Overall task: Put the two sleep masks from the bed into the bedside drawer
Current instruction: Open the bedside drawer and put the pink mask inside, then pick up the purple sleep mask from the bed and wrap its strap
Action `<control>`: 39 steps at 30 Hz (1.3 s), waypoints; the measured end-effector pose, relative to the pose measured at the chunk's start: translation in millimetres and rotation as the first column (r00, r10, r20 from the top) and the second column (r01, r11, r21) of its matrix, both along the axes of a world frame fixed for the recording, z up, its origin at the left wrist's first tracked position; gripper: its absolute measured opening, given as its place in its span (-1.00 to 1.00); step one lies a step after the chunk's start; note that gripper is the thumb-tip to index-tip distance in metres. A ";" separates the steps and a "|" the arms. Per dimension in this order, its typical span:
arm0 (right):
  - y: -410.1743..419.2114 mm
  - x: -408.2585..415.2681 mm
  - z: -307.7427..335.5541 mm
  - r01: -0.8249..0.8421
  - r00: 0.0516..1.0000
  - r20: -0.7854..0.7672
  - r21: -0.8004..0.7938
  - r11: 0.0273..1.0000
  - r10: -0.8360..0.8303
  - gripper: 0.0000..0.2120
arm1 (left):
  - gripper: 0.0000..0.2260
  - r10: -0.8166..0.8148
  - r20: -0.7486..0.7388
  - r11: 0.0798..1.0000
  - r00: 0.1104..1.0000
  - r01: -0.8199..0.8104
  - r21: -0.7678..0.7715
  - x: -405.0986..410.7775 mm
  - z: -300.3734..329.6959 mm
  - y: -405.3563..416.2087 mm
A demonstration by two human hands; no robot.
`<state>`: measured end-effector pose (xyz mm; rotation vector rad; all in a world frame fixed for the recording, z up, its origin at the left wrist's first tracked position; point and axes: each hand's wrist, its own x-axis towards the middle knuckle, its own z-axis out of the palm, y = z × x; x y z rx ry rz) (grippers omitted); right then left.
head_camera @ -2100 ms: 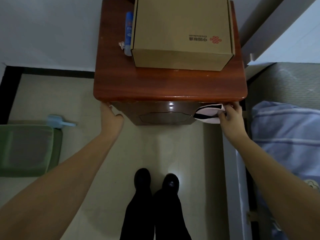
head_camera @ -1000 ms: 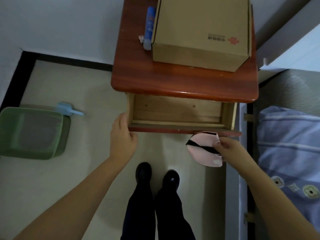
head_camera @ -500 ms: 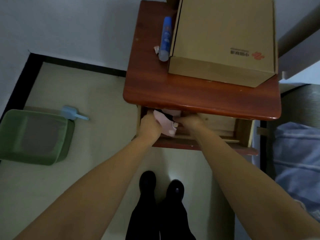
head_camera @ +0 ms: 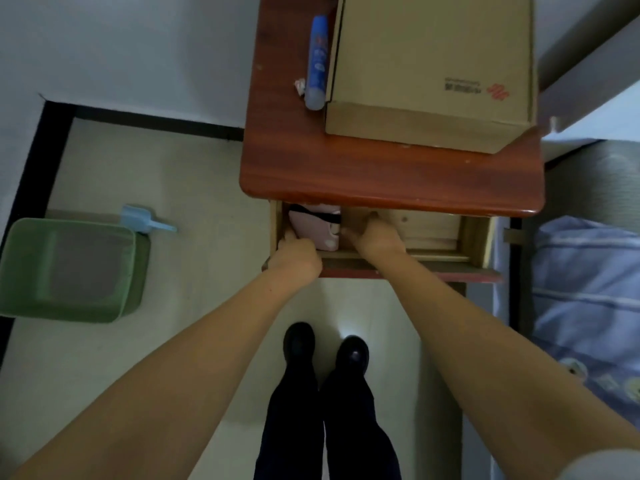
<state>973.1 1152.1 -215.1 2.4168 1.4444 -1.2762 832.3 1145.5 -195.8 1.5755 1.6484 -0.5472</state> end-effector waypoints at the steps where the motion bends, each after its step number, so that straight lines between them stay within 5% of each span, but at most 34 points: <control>1: -12.2 8.8 19.0 0.011 1.000 0.023 -0.003 1.000 -0.011 -0.54 | -0.62 -0.008 0.028 1.000 1.000 0.008 0.027 -2.0 15.5 -5.1; 10: -128.8 98.5 191.9 0.108 0.967 0.210 0.186 0.977 -0.147 -0.61 | -0.75 -0.359 0.348 0.919 0.866 0.264 0.291 74.6 183.7 -41.2; 20: -257.7 276.2 278.3 0.488 0.728 0.371 0.310 0.816 -0.577 -0.59 | -0.65 -0.833 0.212 0.533 0.511 0.639 0.555 301.5 275.1 -61.6; 25: -310.5 383.9 301.3 0.577 0.618 0.402 0.351 0.737 -0.675 -0.56 | -0.61 -0.911 0.175 0.402 0.374 0.705 0.585 433.6 289.5 -88.7; 33: -321.6 526.8 288.0 0.598 0.634 0.412 0.276 0.753 -0.655 -0.57 | -0.60 -0.901 0.286 0.433 0.326 0.719 0.543 571.7 266.7 -113.5; 39: -280.9 625.3 238.9 0.650 0.615 0.352 0.281 0.706 -0.706 -0.57 | -0.59 -0.929 0.241 0.365 0.282 0.807 0.464 680.6 202.1 -89.3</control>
